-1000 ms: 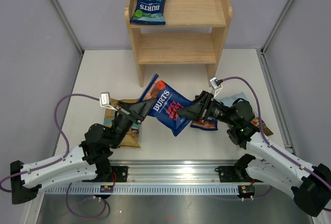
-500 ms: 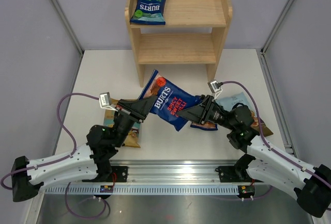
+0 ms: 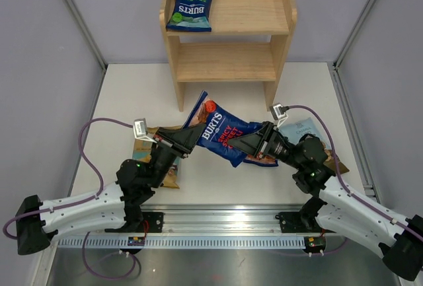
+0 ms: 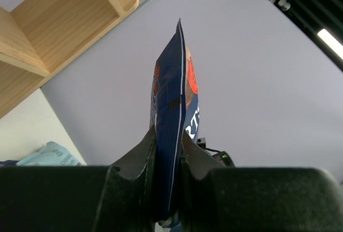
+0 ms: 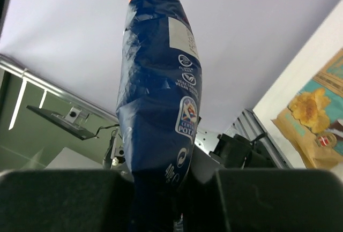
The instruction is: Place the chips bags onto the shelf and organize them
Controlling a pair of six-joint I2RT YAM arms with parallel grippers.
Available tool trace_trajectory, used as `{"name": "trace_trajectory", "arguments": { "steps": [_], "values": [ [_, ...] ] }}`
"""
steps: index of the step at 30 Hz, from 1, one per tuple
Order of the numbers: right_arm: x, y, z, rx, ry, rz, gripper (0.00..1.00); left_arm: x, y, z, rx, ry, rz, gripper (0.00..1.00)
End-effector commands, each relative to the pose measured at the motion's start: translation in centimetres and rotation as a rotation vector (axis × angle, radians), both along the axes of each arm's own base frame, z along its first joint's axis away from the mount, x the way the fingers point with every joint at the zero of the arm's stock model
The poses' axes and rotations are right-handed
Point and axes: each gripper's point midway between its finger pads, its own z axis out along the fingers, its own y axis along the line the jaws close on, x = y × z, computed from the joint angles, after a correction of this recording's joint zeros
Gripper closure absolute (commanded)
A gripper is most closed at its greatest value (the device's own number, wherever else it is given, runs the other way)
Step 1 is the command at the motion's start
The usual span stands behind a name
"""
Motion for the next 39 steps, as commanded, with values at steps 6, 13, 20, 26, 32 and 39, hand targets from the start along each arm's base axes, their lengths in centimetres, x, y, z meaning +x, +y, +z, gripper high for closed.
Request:
{"name": "trace_trajectory", "arguments": {
  "steps": [6, 13, 20, 26, 32, 39],
  "values": [
    [1.8, -0.7, 0.7, -0.094, 0.077, -0.128, 0.83, 1.0, 3.6, 3.0, 0.091, -0.02, 0.172, 0.65],
    [3.6, -1.3, 4.0, -0.139, 0.054, -0.222, 0.85, 2.8, 9.2, -1.1, 0.361, 0.189, 0.407, 0.47],
    [8.5, -2.5, 12.1, -0.067, 0.035, -0.315, 0.87, 1.6, 12.6, -2.4, 0.654, 0.252, 0.444, 0.31],
    [13.0, -1.2, 18.3, -0.028, -0.027, -0.351, 0.87, 0.4, 14.7, -3.2, 0.838, 0.247, 0.427, 0.3],
    [19.6, -2.4, 22.4, -0.003, -0.047, -0.466, 0.87, -1.0, 16.2, -4.0, 0.969, 0.239, 0.381, 0.25],
    [26.7, -5.7, 23.4, 0.058, 0.016, -0.683, 0.87, -1.5, 17.3, -5.6, 1.06, 0.186, 0.375, 0.22]
  ]
}}
